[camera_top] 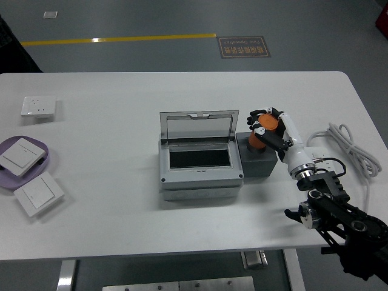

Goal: Pick up the cylinder from the cube,place it in the box,flap close box

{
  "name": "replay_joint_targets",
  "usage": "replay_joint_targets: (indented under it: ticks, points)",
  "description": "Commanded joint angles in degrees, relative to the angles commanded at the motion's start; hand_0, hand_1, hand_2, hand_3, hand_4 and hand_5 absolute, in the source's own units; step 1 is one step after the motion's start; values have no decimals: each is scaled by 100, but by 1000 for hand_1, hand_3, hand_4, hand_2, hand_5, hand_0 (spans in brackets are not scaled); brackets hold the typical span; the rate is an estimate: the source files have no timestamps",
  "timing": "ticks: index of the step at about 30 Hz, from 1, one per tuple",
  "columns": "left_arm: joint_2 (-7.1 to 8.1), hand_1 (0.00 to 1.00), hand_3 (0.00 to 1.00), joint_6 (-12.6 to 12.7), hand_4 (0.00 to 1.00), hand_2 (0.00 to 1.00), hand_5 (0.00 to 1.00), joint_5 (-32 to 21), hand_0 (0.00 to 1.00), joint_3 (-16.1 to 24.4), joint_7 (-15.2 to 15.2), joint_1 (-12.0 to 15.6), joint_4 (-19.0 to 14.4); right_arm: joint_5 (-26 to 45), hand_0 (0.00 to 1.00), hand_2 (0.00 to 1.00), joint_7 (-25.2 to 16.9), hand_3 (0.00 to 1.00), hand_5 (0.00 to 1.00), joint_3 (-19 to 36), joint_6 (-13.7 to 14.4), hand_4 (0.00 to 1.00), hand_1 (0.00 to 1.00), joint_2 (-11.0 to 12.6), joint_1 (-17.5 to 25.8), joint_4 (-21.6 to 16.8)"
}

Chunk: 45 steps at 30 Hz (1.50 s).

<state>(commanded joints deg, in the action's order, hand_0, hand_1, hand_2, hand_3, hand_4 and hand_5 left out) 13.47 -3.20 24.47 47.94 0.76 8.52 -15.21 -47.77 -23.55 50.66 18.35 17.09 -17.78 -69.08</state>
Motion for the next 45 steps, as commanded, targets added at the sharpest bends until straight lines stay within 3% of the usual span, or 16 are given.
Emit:
replay_joint_targets:
  ticks: [6,7,12,13,16,18,19,24,25,26,30,31,37,45]
  points:
    - [-6,625,638,2,704,618,167,-9,614,-6,-3,9,2,-198,520,431,149,364,2,173,234,2,488,132,134,-658]
    - [-8,625,640,2,704,618,168,-11,614,-8,-3,11,2,-249,509,414,191,321,2,169,261,2,467,150,155,-777]
    - [-11,625,640,2,704,618,168,-14,614,-13,-3,13,3,-586,509,414,456,321,2,-28,318,2,467,209,167,-1450]
    - [-8,625,640,2,704,619,168,-14,614,-14,-4,11,3,-669,391,360,533,277,2,-131,306,2,356,210,128,-1606]
    - [-1,625,640,1,704,619,168,-15,614,-23,-4,7,4,-879,391,360,721,277,2,-417,256,2,356,189,-21,-1974]
    - [6,625,640,1,704,619,168,-16,614,-27,-4,4,5,-1061,391,360,860,277,2,-625,210,2,356,156,-159,-2117]
    - [9,625,639,0,705,619,168,-16,614,-29,-4,3,6,-1144,198,304,918,230,2,-708,194,2,253,141,-215,-2145]
    - [25,625,639,-1,705,619,168,-27,614,-51,-4,2,7,-1662,198,304,1303,230,2,-1095,139,2,253,51,-590,-2088]
    - [27,624,640,-1,704,619,167,-31,614,-58,-3,3,8,-1747,136,277,1367,209,2,-1139,128,2,212,38,-645,-2072]
    - [30,624,640,0,704,619,167,-37,614,-65,-3,5,9,-1855,136,277,1467,209,2,-1194,95,2,212,18,-717,-2041]
    - [39,624,640,0,704,619,167,-48,614,-83,-2,5,11,-2475,136,277,1981,209,2,-1343,-228,2,212,-95,-992,-1865]
    - [40,625,640,0,705,619,167,-48,614,-84,-2,4,11,-2676,58,232,2125,182,2,-1363,-335,2,156,-127,-1047,-1820]
    - [40,624,639,0,706,619,170,-36,615,-80,0,-13,9,-3949,35,215,3070,174,2,-1470,-1060,2,137,-296,-1256,-1506]
    - [28,626,642,4,706,620,170,-33,614,-81,3,-17,6,-5650,49,217,4039,186,2,-1457,-1835,2,146,-301,-1328,-1430]
